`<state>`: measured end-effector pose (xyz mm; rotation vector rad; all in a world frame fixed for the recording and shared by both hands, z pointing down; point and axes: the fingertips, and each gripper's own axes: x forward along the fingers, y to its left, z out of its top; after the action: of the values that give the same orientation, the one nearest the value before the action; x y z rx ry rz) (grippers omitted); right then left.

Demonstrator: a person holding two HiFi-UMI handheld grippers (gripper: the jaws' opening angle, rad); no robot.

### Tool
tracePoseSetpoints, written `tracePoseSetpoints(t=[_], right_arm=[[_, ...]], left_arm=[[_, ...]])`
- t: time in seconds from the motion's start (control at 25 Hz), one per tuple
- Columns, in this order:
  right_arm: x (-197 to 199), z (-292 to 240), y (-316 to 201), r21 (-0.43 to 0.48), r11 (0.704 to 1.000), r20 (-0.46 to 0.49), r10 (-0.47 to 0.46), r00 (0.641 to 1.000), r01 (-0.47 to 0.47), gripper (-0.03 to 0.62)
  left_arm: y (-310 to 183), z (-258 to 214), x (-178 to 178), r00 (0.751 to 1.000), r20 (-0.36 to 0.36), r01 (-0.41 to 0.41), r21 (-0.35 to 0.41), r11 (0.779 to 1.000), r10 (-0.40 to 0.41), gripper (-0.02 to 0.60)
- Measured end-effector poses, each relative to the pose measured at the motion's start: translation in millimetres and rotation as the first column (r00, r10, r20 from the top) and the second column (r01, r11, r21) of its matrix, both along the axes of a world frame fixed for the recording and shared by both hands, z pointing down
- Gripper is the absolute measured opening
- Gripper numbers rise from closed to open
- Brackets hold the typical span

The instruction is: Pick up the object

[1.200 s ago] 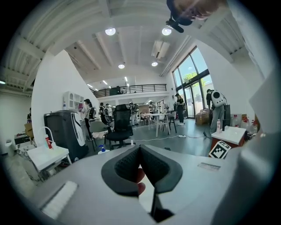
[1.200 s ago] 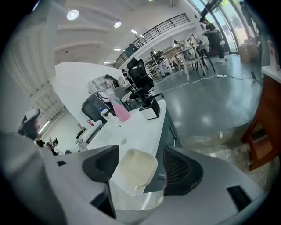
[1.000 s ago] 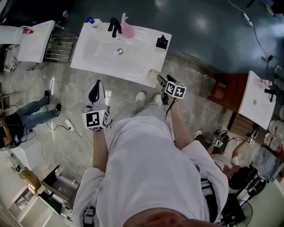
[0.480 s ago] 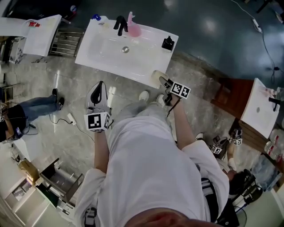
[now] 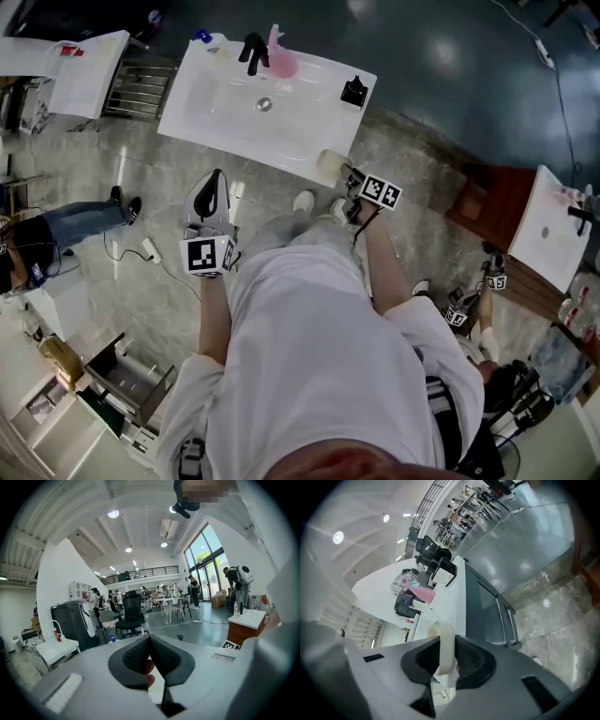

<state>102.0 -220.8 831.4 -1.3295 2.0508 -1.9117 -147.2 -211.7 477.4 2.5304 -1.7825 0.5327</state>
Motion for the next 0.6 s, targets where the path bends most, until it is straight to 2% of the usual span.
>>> tracePoseSetpoints(t=[0.28,0.6], right_arm=[[4.3,-7.0,1.9,0.014,1.000,0.009,0.018,1.000,-0.018,0.061],[6.6,-52.0,-13.1,0.119,0.992,-0.001,0.041,0.999,-0.041,0.061]], left_arm=[[-2.2,0.0,0.6,1.000,-0.012,-0.004,0.006,1.000,0.004,0.000],[-4.4,-3.4,0.5,0.999,-0.049,-0.017,0.029,0.999,0.018,0.000]])
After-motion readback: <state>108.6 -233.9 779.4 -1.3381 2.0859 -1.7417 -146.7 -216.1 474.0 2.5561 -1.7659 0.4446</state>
